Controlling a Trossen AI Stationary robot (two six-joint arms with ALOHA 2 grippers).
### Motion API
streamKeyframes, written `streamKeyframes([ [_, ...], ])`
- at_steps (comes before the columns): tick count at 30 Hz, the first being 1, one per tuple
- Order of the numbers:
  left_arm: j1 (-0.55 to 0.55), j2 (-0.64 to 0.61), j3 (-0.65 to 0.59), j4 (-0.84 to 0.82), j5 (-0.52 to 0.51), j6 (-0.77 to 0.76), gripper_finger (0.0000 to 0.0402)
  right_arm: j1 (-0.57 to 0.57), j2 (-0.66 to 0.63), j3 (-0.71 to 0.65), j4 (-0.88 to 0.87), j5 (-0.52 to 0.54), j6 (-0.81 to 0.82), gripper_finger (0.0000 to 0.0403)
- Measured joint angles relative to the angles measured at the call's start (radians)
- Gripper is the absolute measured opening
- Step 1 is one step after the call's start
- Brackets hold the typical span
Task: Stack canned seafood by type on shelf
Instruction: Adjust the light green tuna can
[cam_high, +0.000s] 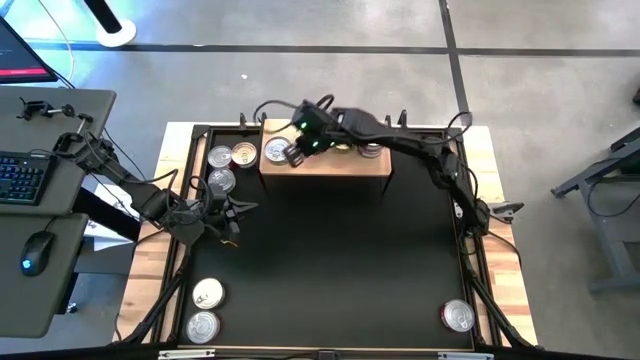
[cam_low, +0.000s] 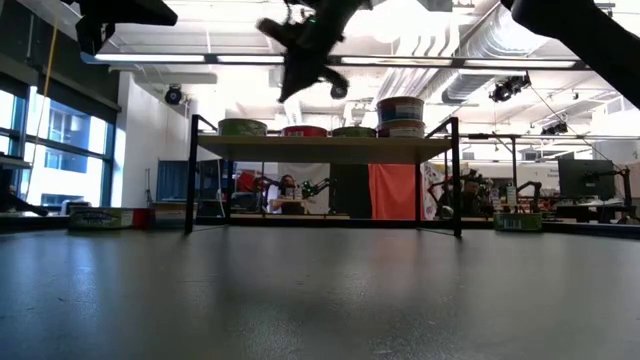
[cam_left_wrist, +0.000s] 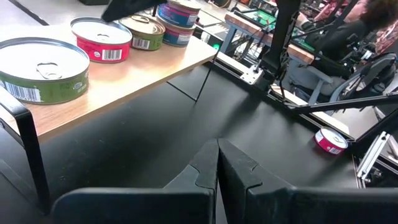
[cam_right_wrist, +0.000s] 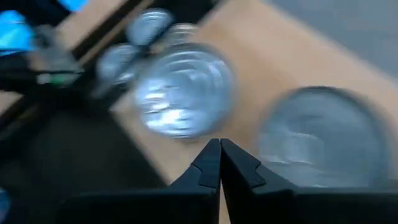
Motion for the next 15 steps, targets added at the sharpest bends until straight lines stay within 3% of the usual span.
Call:
streamKeyframes([
  [6,0.000,0.000,0.000,0.004,0.000,0.000,0.0000,0.040,0.033,0.001,0.150,-0.029,0.027,0.0000],
  [15,0.000,0.000,0.000,0.042,0.003,-0.008,0.0000,0.033,0.085,0.000,0.226,0.001,0.075,0.0000],
])
